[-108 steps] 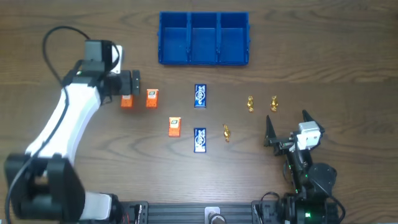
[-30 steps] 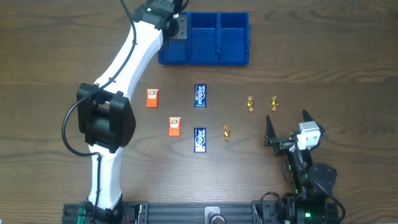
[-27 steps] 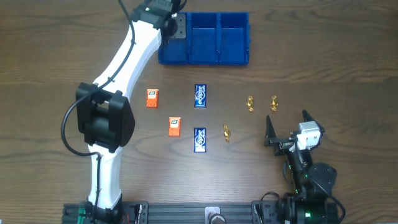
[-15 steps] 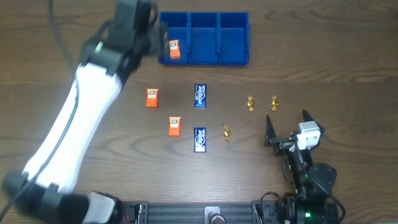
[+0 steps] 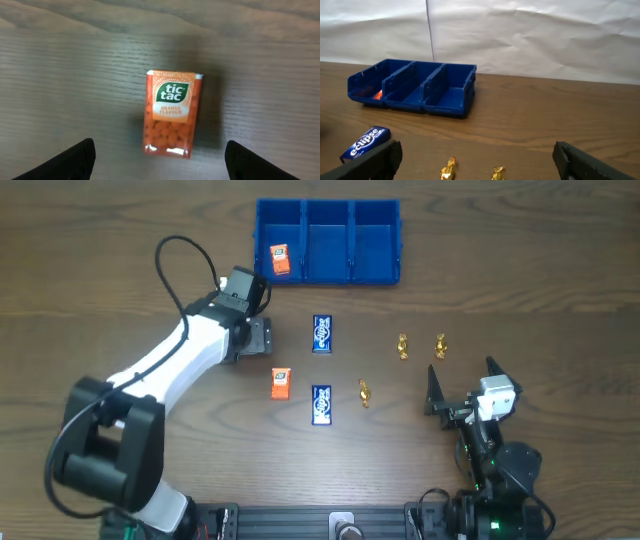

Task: Sort Candies Into Trays

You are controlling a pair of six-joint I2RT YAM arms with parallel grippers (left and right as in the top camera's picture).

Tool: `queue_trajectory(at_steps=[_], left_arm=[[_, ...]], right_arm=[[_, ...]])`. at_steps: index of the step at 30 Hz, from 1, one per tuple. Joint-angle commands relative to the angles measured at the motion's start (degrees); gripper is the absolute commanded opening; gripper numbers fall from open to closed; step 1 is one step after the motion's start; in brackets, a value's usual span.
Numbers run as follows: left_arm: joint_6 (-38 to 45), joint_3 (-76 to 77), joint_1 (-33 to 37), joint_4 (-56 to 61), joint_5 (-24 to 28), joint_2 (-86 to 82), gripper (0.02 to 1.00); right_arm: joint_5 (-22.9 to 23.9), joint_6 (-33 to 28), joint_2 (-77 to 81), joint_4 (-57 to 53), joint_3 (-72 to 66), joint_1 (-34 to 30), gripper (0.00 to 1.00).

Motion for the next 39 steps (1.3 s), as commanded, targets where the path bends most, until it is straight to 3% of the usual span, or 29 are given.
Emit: queue_trajectory(at_steps=[1,8,11,15,17,22,27,32,34,39], left_arm=[[0.3,0.4,1.4,1.8,2.1,4.4,0.829],[1.7,0.4,2.1,4.3,4.5,6.6,0.816],[2.2,0.4,2.2,4.7,4.6,7.3,0.766],[2.2,0.4,2.4,4.7,4.9,7.3,0.599],[2.2,0.4,2.5,4.7,5.0,7.3,0.435],[2.0,0.5,2.7,5.0,5.7,7.2,0.268],[0.6,4.2,0.8,3.4,5.4,1.4,0.257],[0.0,19.1,-6.4,0.1,-4.5,-6.0,0.253],[0.3,26.9,-6.8,-2.0,-6.2,-3.6,0.251],[2.8,44.7,-4.3,-4.2,-1.4,10.8,0.264]], right_arm=[[-0.3,-0.7,-0.3,-0.1,-0.2,-0.3,0.998],[-0.3,-0.7,-0.3,-0.1,-0.2,-0.3,1.0],[-0.3,-0.7,-0.3,-0.1,-0.2,-0.3,0.998],[-0.3,-0.7,-0.3,-0.1,-0.2,-0.3,0.998],[-0.3,-0.7,-0.3,-0.1,-0.2,-0.3,0.998],[-0.3,-0.7,-0.3,-0.1,-0.2,-0.3,0.998],[-0.3,-0.7,-0.3,-0.1,-0.2,-0.3,0.998],[-0.3,-0.7,-0.3,-0.1,-0.2,-0.3,0.998],[-0.3,-0.7,-0.3,-0.1,-0.2,-0.3,0.998],[-0.3,-0.7,-0.3,-0.1,-0.2,-0.3,0.998]])
